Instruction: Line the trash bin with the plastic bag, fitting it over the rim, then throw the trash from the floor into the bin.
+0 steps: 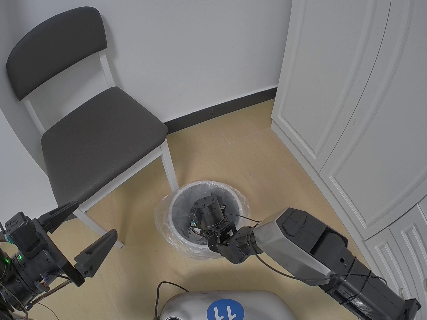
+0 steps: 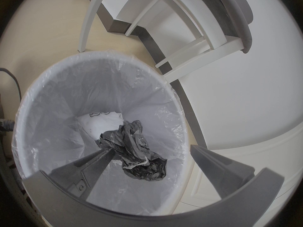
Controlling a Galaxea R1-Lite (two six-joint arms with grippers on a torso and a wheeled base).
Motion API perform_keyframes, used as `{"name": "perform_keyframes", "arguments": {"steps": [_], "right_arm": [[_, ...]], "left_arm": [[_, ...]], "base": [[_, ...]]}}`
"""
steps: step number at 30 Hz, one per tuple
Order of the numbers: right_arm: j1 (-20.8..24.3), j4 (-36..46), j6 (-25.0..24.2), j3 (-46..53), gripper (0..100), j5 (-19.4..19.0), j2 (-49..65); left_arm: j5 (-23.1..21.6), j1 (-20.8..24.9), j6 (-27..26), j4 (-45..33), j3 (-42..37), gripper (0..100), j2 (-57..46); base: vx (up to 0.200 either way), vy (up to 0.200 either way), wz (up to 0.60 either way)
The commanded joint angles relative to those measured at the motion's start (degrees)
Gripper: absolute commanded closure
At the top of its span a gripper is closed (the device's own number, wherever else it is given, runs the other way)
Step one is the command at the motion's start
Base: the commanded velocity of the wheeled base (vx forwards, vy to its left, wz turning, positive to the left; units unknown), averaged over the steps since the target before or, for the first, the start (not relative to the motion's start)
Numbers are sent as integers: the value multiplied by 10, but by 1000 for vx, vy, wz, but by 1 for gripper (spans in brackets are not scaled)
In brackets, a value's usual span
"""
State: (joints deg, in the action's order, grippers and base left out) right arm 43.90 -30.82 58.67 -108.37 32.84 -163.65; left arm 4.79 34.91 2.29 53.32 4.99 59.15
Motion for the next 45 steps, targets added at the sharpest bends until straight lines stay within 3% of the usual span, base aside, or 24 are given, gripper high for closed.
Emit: {"name": "perform_keyframes", "arguments": {"steps": [1,8,21,30,31,32,34,36,37,40,41,42,45], "right_arm": [[4,0,-4,-3,0,0,10],[16,0,-38,8,0,18,55],[14,0,-178,140,0,20,195],[0,-1,-408,316,0,10,304],[0,-1,-414,318,0,9,306],[0,-1,-467,342,0,3,325],[0,-1,-530,376,0,-6,352],[0,-5,-561,397,0,-11,366],[-1,-9,-625,446,0,-21,395],[-12,-22,-703,494,0,-31,431],[-12,-22,-703,494,0,-31,431],[-24,-43,-741,517,0,-34,445],[-61,-77,-749,548,0,-43,458]], "left_arm": [[0,0,0,1,0,0,-1],[0,0,0,2,1,0,-2],[0,0,-1,2,-1,0,-7],[0,0,-1,1,-2,0,-1],[0,0,-1,1,-2,0,-1],[1,0,-1,-1,-3,0,0],[1,-1,0,-1,-3,0,0],[3,-2,0,-1,-3,0,1],[4,-11,-3,-2,-2,0,4],[6,-41,-25,-13,-1,0,18],[6,-41,-25,-13,-1,0,18],[7,-70,-42,-23,2,0,35],[8,-105,-62,-24,4,0,69]], "base": [[0,0,0],[0,0,0],[0,0,0],[0,0,0],[0,0,0],[0,0,0],[0,0,0],[0,0,0],[0,0,0],[0,0,0],[0,0,0],[0,0,0],[0,0,0]]}}
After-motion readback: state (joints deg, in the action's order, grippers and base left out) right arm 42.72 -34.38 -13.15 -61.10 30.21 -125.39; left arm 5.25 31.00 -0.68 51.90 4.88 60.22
